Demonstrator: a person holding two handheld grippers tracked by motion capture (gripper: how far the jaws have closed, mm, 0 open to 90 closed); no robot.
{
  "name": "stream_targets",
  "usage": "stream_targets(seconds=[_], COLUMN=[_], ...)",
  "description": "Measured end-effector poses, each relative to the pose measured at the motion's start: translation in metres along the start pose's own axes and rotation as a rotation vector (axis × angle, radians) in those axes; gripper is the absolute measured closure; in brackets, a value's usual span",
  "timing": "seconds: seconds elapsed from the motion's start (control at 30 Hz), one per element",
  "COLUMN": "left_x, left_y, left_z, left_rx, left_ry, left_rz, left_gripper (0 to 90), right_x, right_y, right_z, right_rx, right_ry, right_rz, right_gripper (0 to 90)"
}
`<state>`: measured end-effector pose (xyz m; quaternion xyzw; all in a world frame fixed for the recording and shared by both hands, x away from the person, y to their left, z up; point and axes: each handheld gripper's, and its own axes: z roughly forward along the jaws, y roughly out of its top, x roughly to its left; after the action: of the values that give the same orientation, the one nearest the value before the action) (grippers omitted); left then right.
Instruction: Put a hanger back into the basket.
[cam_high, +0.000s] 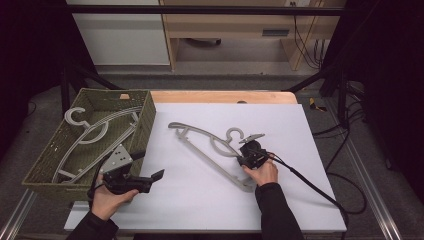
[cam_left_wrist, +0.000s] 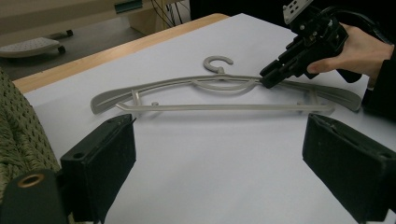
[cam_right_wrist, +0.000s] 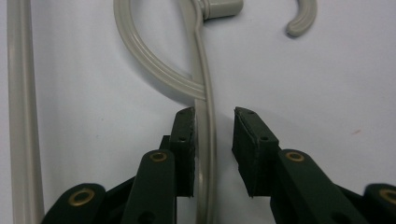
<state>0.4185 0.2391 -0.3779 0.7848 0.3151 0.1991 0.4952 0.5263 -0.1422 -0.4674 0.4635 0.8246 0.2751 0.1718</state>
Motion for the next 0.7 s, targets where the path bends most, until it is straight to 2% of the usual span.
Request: stream_targets(seconds=[0.17, 0.3, 0.37, 0.4, 0.5, 0.57, 0.7], left_x=[-0.001, -0.001, 0.0, 0.0, 0.0, 0.0, 0.0], left_y=[0.0, 0.0, 0.0, 0.0, 0.0, 0.0, 0.001], left_z=[0.002, 0.001, 0.001, 0.001, 0.0, -0.001, -0.002], left_rx=[0.004, 0.004, 0.0, 0.003, 0.0, -0.002, -0.003], left_ry=[-0.003, -0.003, -0.001, 0.0, 0.002, 0.002, 0.005], left_rz=[0.003, 0.004, -0.001, 0.003, 0.002, 0.003, 0.002], left_gripper=[9.4, 9.4, 9.4, 9.5, 9.4, 9.4, 9.5], right_x=[0.003, 0.005, 0.005, 0.005, 0.005, 0.003, 0.002], right_y=[0.003, 0.005, 0.005, 0.005, 0.006, 0.006, 0.007], right_z=[0.002, 0.002, 0.002, 0.001, 0.0, -0.002, -0.011], right_rx=[0.003, 0.021, 0.021, 0.025, 0.016, 0.003, -0.015], right_ry=[0.007, -0.002, 0.002, 0.013, 0.032, 0.041, 0.059], right_rz=[-0.014, -0.031, -0.025, -0.002, 0.016, -0.002, 0.01], right_gripper=[81.0, 81.8, 82.0, 82.1, 82.3, 82.3, 82.4])
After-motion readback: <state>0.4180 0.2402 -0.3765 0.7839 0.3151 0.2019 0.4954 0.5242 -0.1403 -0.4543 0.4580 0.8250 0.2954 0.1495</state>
